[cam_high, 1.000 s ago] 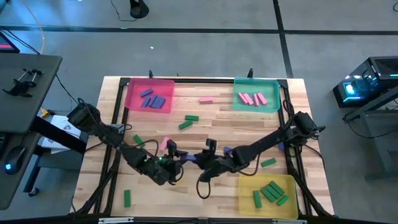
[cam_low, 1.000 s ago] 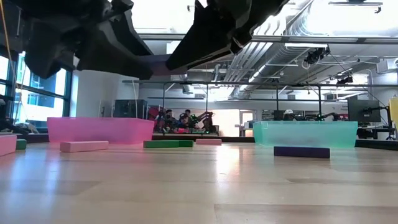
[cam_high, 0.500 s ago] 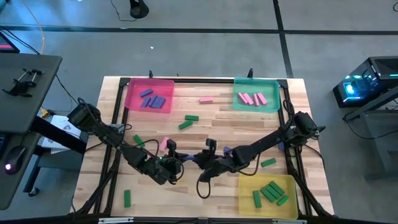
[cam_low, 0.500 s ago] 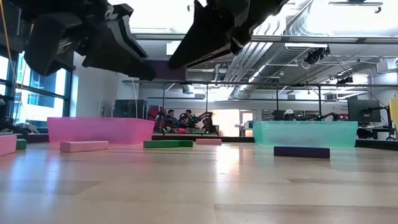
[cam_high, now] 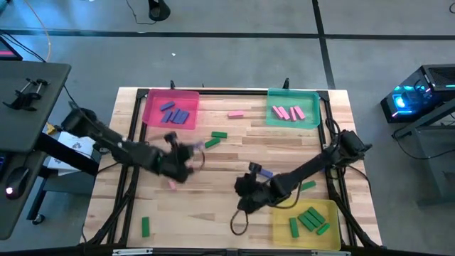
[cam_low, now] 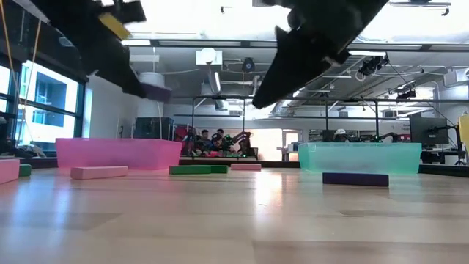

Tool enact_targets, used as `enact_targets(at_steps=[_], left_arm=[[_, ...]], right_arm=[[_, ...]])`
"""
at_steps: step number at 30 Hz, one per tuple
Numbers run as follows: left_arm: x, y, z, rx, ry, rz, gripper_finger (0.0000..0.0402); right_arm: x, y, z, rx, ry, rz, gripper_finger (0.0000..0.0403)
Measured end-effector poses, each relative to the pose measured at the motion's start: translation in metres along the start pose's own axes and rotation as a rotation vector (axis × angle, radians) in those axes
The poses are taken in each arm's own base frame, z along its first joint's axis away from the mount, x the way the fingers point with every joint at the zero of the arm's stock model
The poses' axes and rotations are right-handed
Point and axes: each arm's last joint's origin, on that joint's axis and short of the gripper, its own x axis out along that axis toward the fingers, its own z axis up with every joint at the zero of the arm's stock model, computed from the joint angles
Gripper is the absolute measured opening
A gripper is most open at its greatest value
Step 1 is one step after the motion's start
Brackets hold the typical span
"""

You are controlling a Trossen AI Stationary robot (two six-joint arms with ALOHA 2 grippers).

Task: Sort blocks
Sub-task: Put the blue block into the red bin, then put the green block into the yellow bin

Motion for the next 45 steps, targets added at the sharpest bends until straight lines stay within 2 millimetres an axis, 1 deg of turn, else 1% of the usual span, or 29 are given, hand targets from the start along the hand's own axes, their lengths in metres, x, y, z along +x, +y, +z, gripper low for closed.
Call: enact_targets(at_steps=[3,5,9,14,17,20,23,26,29,34,38,41,45], left_arm=[[0.012,0.041,-0.001,-0.113,0.139,0.078,0.0026],[0.023,0.068,-0.001,-0.188,0.219,0.113,0.0026],[0.052,0.114,-0.001,-0.287,0.349,0.101,0.0026],[0.092,0.160,-0.008,-0.362,0.418,0.038,0.0026],[0.117,0.178,-0.017,-0.404,0.455,-0.015,0.0026],[0.139,0.185,-0.027,-0.417,0.508,-0.037,0.0028],[0.159,0.185,-0.036,-0.407,0.552,-0.046,0.0048],[0.172,0.181,-0.041,-0.391,0.575,-0.055,0.0068],[0.181,0.179,-0.041,-0.397,0.547,-0.048,0.0086],[0.186,0.181,-0.036,-0.412,0.482,-0.032,0.0113],[0.183,0.183,-0.032,-0.404,0.456,-0.028,0.0135],[0.176,0.187,-0.029,-0.409,0.432,-0.022,0.0149],[0.160,0.194,-0.020,-0.413,0.365,-0.009,0.0155]], right_arm=[[-0.006,0.005,-0.003,-0.012,-0.030,-0.030,0.0107],[-0.008,0.007,-0.004,-0.018,-0.041,-0.040,0.0107],[-0.009,0.008,-0.004,-0.022,-0.051,-0.054,0.0107],[-0.009,0.008,-0.004,-0.021,-0.052,-0.056,0.0108],[-0.009,0.008,-0.004,-0.022,-0.051,-0.056,0.0108],[-0.009,0.008,-0.005,-0.022,-0.051,-0.056,0.0108],[-0.009,0.008,-0.005,-0.021,-0.052,-0.055,0.0108],[-0.009,0.008,-0.004,-0.021,-0.052,-0.054,0.0108],[-0.009,0.008,-0.004,-0.021,-0.052,-0.054,0.0108],[-0.009,0.008,-0.004,-0.019,-0.052,-0.052,0.0108],[-0.009,0.008,-0.004,-0.017,-0.051,-0.051,0.0108],[-0.009,0.008,-0.004,-0.018,-0.051,-0.051,0.0108],[-0.009,0.008,-0.005,-0.018,-0.051,-0.051,0.0108]])
